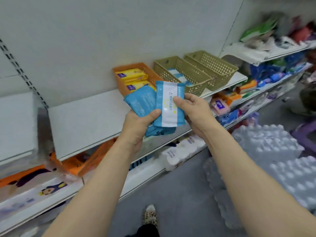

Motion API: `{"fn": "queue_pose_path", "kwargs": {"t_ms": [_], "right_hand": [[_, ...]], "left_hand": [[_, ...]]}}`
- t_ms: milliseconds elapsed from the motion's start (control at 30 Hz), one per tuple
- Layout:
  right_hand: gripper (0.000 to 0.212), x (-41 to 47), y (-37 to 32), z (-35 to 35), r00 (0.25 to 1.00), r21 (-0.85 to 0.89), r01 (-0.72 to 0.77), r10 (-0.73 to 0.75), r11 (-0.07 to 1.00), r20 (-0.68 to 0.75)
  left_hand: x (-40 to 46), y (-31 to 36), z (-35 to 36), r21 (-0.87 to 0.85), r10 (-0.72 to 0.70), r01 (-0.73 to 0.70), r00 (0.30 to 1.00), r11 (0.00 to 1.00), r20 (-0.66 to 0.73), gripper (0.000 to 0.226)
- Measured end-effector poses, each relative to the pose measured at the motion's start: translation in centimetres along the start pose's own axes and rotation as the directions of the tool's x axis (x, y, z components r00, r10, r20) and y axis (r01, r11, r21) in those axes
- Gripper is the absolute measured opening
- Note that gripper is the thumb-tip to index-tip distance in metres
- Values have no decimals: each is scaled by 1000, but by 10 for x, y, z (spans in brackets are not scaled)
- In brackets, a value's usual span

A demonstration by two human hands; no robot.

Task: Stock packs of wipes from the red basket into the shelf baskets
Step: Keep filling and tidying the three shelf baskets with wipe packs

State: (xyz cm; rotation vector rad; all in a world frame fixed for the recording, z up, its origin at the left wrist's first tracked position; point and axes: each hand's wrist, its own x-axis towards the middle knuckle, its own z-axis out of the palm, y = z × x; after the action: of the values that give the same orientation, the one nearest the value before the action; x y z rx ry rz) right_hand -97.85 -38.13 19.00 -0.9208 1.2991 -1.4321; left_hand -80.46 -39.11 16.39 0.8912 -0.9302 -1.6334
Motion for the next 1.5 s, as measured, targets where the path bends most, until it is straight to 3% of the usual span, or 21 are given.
{"fn": "queue_pose_path", "kwargs": {"t_ms": [100, 300, 433, 533, 667, 800, 867, 967, 1133, 1167, 1200, 1233, 1267, 1300, 1333, 1400, 1500], "right_hand": [[32, 65, -25, -23, 996, -59, 48, -43, 997, 81], [38, 163, -52, -76, 990, -94, 140, -139, 986, 11], [26, 230, -63, -121, 985, -156, 159, -167, 975, -37], [20, 283, -58, -141, 994, -314, 109, -93, 943, 64], [19, 348, -45, -148, 933, -643, 237, 14, 728, 360], [28, 388, -40, -140, 763, -785, 513, 235, 347, 602], [31, 396, -38, -135, 659, -756, 596, 373, 271, 653], [34, 403, -26, -134, 561, -696, 689, 457, 204, 690], [33, 401, -7, -134, 556, -646, 756, 419, 106, 718], [32, 403, -8, -133, 591, -673, 724, 370, 148, 717], [30, 406, -11, -132, 653, -713, 643, 287, 278, 701], [28, 410, -18, -129, 738, -714, 510, 183, 480, 650], [25, 412, -28, -125, 822, -633, 344, 104, 694, 560], [24, 413, -39, -120, 872, -503, 199, 83, 841, 483], [22, 414, -49, -113, 883, -399, 126, 81, 908, 463], [22, 412, -60, -98, 830, -322, 134, 72, 937, 554], [34, 408, -60, -80, 754, -374, 119, 161, 920, 637]], "left_hand": [[71, 6, 38, -12, 36, -37, 998, 999, -60, 44], [167, 0, 96, 30, 47, -46, 998, 998, -41, 39], [219, -4, 108, -18, 89, -93, 980, 995, -176, 39], [248, -5, 110, -42, 139, -159, 942, 986, -307, 33], [278, -4, 121, -62, 194, -247, 872, 967, -449, 24], [299, -12, 141, -65, 202, -285, 804, 956, -560, 22], [306, -17, 151, -56, 210, -303, 771, 951, -601, 27], [311, -24, 161, -40, 209, -308, 729, 950, -651, 33], [312, -30, 170, -14, 199, -281, 714, 960, -671, 37], [312, -31, 170, -11, 199, -277, 719, 961, -666, 39], [312, -31, 170, -9, 198, -270, 727, 963, -658, 39], [312, -30, 170, -9, 193, -260, 738, 966, -646, 40], [313, -30, 169, -6, 187, -246, 752, 969, -632, 40], [314, -30, 169, -4, 182, -234, 764, 972, -619, 39], [314, -31, 168, 2, 178, -223, 773, 975, -608, 39], [315, -32, 168, 38, 191, -208, 794, 977, -577, 44], [321, -32, 168, 133, 226, -185, 844, 974, -486, 57]]}}
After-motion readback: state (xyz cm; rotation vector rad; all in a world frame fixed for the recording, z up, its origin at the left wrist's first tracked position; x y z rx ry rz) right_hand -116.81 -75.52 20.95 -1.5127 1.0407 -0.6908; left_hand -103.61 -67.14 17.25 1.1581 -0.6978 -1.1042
